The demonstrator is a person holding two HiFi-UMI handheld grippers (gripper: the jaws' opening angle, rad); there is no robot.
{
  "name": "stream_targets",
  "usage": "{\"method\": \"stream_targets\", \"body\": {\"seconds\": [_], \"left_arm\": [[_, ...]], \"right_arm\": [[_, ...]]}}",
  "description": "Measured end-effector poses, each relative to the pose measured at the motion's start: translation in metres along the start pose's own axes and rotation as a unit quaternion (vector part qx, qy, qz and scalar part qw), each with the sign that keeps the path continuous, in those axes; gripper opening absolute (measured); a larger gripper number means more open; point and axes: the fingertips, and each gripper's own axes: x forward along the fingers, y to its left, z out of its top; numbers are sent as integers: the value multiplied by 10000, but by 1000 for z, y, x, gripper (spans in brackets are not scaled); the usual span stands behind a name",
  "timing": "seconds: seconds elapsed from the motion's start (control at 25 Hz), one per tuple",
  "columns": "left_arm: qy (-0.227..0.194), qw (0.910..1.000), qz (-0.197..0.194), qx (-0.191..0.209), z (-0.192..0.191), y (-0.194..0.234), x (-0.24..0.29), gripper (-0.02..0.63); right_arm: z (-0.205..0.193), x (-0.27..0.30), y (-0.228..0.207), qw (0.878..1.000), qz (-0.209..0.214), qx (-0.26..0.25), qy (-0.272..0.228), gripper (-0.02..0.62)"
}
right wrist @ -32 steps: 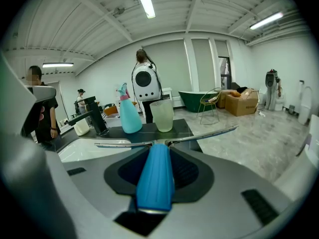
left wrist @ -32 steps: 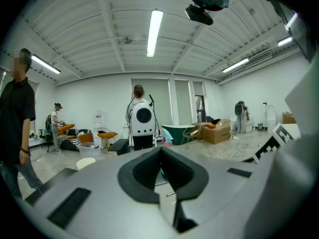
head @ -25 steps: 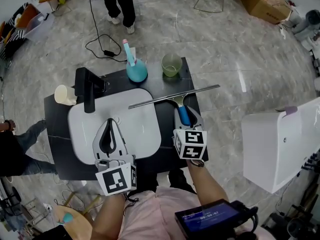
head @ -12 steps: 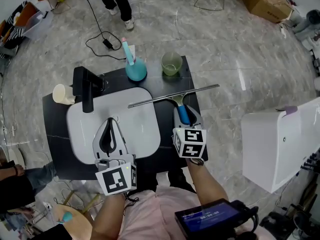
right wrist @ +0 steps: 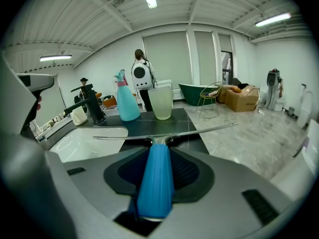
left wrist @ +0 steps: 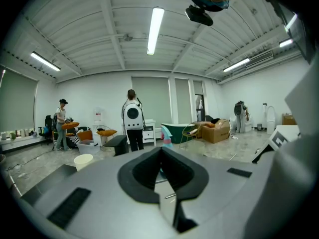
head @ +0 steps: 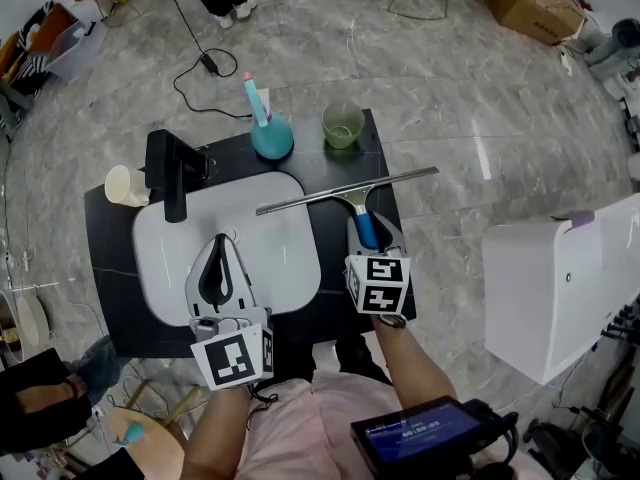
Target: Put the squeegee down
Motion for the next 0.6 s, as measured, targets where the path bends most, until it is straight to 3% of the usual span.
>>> {"method": "stream_targets", "body": {"seconds": [0.32,0.44,0.6], "left_arm": [[-24,10000,0,6,1,-1,-8,9],[-47,10000,16,-2,2,-1,-11,9],[-136,9999,20,-11,7,-3,-16,9]], "right_arm": [[-12,3,-1,9999,7,-90,147,144],[-13,5,3,9997,111,-110,195,189],[-9,-3,5,9997,142,-145,121,196]]}}
